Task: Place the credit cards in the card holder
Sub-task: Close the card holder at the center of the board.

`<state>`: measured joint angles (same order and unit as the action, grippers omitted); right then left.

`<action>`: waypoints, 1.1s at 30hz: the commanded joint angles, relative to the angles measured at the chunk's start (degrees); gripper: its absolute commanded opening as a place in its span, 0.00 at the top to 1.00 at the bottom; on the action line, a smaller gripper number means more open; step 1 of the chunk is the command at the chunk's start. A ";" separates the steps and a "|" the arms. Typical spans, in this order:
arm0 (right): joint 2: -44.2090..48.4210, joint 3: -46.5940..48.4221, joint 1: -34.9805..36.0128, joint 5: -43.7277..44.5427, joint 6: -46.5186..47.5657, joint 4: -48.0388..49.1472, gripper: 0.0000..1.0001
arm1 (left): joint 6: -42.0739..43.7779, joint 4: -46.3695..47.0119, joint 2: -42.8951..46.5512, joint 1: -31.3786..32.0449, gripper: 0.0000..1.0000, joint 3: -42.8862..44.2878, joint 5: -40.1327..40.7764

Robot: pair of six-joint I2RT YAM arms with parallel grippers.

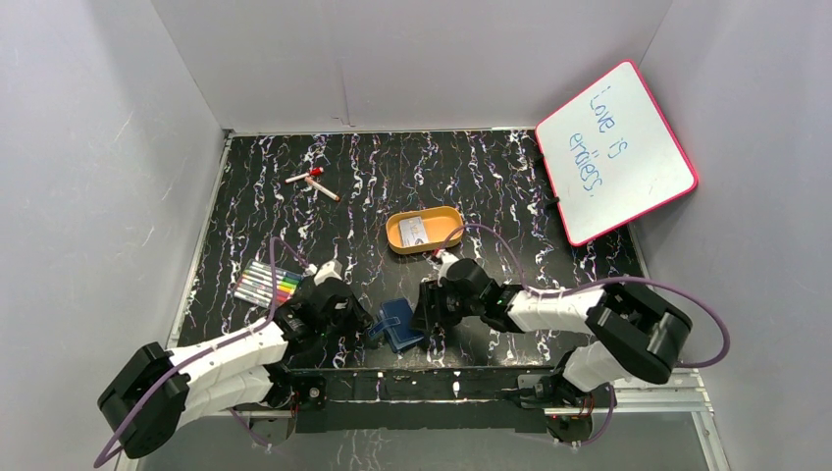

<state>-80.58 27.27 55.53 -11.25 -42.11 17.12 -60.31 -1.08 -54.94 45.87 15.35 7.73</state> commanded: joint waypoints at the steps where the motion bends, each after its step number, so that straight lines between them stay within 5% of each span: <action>1: -4.71 4.46 1.43 -0.23 1.37 -0.46 0.35 | 0.58 0.69 -1.94 -0.26 0.93 -0.51 -1.13; 8: -11.46 11.86 6.68 8.01 4.76 -10.03 0.32 | 0.44 1.69 -1.98 -0.27 0.93 -0.89 -0.92; 14: -15.67 14.40 8.92 15.54 4.78 -15.39 0.38 | 0.46 -11.71 3.27 -0.30 0.89 4.02 6.80; 23: -18.01 16.66 9.60 18.04 4.67 -17.04 0.36 | 0.98 -25.63 11.67 -0.26 0.56 13.42 13.95; 29: -18.51 17.24 9.56 18.01 4.60 -17.04 0.36 | 1.08 -23.85 13.42 -0.26 0.54 14.92 10.98; 33: -18.64 17.29 9.60 17.66 4.43 -16.88 0.36 | 0.24 -13.14 11.40 -0.25 0.60 10.28 3.03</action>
<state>-95.55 46.09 65.06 3.51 -38.79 9.04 -59.59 -21.45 -41.98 45.80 28.53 16.88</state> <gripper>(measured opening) 0.633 0.435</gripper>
